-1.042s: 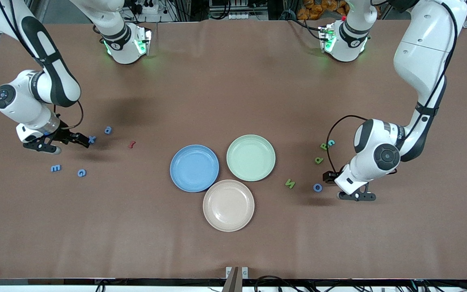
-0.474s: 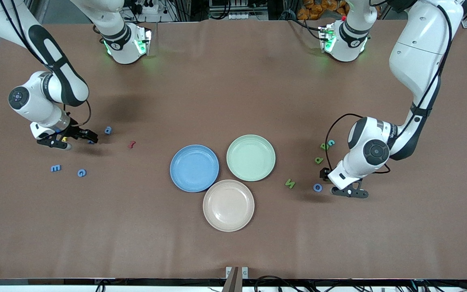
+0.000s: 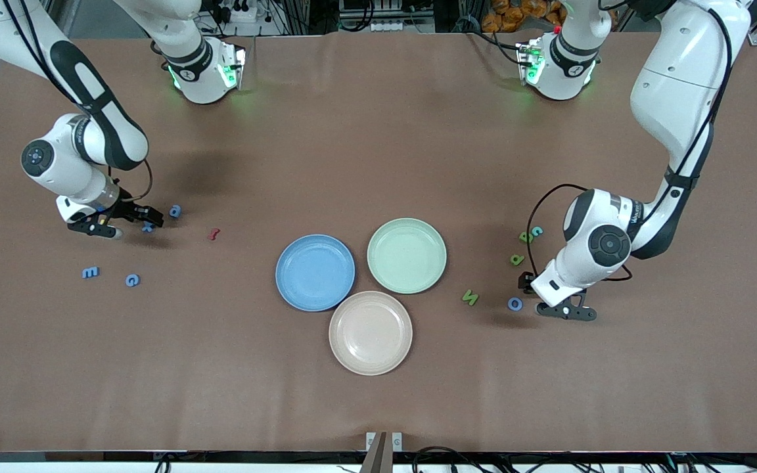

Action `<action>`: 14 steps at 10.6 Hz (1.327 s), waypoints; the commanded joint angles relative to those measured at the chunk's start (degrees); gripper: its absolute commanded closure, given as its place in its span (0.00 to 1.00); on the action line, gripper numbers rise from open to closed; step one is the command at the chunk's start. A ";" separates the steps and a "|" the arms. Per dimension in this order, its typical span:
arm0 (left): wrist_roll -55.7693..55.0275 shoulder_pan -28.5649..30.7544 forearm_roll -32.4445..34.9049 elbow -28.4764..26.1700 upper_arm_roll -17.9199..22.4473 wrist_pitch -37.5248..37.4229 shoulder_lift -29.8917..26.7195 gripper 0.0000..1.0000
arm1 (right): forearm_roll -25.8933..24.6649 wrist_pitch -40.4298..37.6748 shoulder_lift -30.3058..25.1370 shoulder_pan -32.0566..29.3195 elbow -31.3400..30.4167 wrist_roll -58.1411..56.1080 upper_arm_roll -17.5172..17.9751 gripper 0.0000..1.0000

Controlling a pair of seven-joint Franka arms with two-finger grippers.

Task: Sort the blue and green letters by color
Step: 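Grasp the blue X with the right gripper while the left gripper grasps the u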

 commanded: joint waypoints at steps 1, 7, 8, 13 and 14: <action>-2.37 -0.37 1.81 -0.78 -0.01 1.33 -0.15 0.22 | 0.10 1.26 -0.53 -0.53 -1.60 0.03 0.55 0.43; -2.55 -0.37 1.81 -0.87 -0.01 1.77 0.46 0.47 | -0.25 1.35 0.97 -0.53 -1.07 -0.06 0.55 0.87; -2.55 -0.37 1.89 -0.87 -0.01 1.77 0.55 0.67 | -0.25 1.26 0.97 -0.53 -0.72 -0.06 0.55 0.88; -2.64 -0.55 1.37 0.01 -0.09 1.68 -0.41 1.00 | 0.80 -9.33 -4.73 0.00 5.33 0.73 0.64 0.98; -2.99 -1.42 1.02 0.97 -0.53 0.55 -1.63 1.00 | 0.89 -11.99 -5.88 1.39 7.35 3.08 0.64 0.98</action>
